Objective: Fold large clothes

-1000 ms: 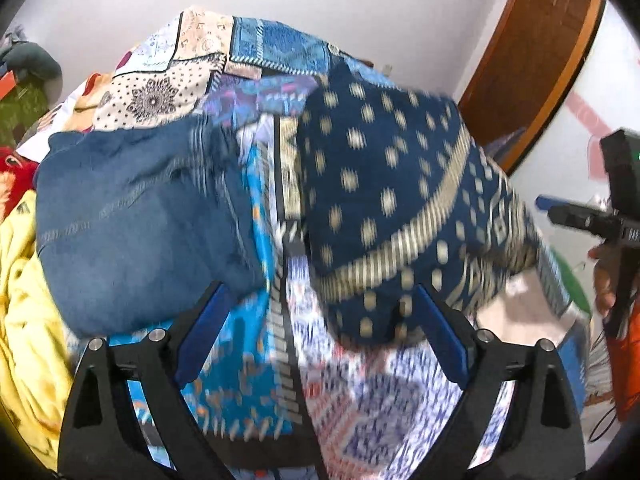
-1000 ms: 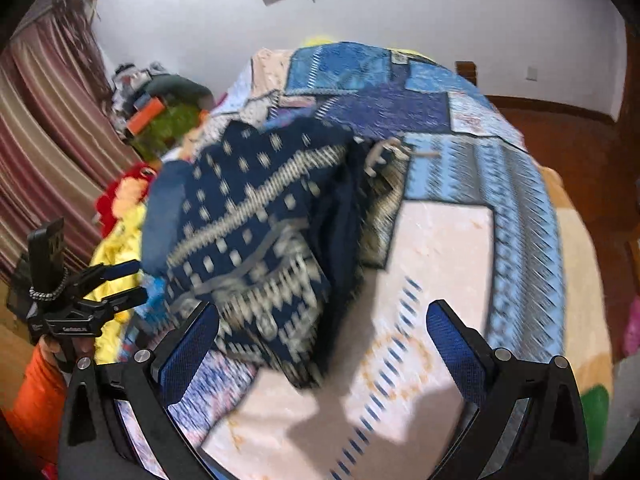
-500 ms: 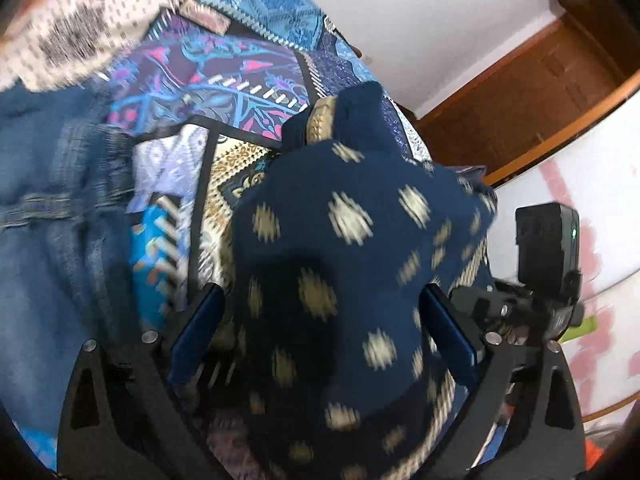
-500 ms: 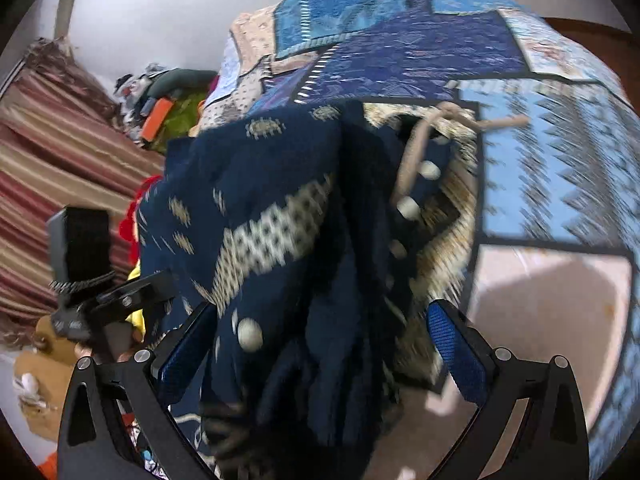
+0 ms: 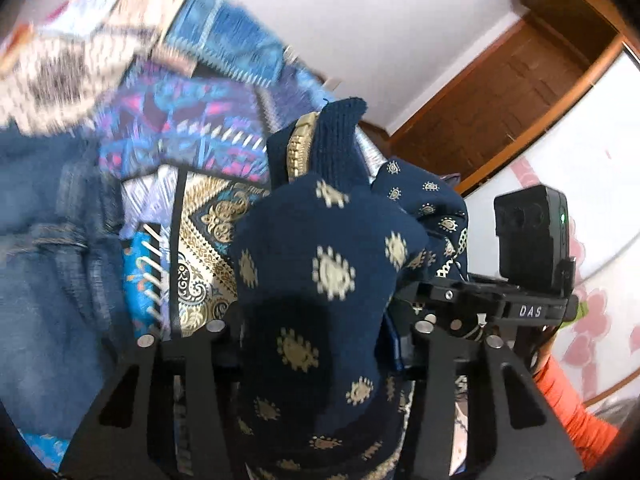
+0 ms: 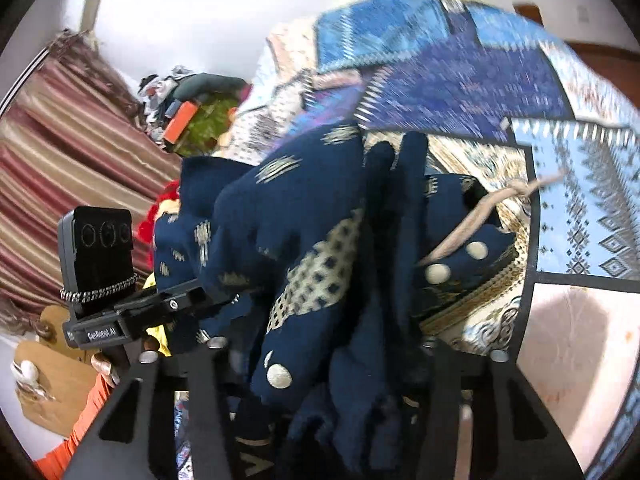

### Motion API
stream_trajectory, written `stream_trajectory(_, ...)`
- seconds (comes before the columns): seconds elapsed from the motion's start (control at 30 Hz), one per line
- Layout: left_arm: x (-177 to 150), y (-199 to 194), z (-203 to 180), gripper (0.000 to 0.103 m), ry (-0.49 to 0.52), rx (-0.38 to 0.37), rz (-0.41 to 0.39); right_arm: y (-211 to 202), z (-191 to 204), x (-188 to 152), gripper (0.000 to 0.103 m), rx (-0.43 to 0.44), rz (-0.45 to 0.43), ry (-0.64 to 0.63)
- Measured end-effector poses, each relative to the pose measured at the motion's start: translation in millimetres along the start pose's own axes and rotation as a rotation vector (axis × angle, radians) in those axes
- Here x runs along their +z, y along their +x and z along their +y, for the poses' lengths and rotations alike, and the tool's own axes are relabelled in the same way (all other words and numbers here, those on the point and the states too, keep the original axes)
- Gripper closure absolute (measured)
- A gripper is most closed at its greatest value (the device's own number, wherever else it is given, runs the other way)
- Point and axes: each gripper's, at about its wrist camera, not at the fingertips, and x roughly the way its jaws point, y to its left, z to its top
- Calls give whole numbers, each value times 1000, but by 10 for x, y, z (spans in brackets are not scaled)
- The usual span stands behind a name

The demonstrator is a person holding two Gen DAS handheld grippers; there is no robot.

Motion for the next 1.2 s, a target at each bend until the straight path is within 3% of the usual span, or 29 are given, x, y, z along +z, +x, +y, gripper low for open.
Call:
stream_trajectory(0.33,-74,-1628,-347,56,155,102,-258,-535,1509,35,61,37,-152,-225)
stream_trajectory(0.47,-69,-2085,-174,56,168,151,-314,-361,2084,94,61,67,-171,-279)
stream_trajectory(0.6,-134,-2369,223,56,124,192,-322,54,2398,133,61,91,-132,-278)
stream_trajectory(0.87,-187,-2196,1399,56,-59,240,-240,1322,2486,260,61,69,25,-219)
stream_trajectory(1.0,-110,-1870,2002,56,-164,238,-182,1968,2314,331,61,6,81,-177)
stream_trajectory(1.2,70,-1423,2666,51,-316,190,-131,2550,1893,629,59,-47,152,-96)
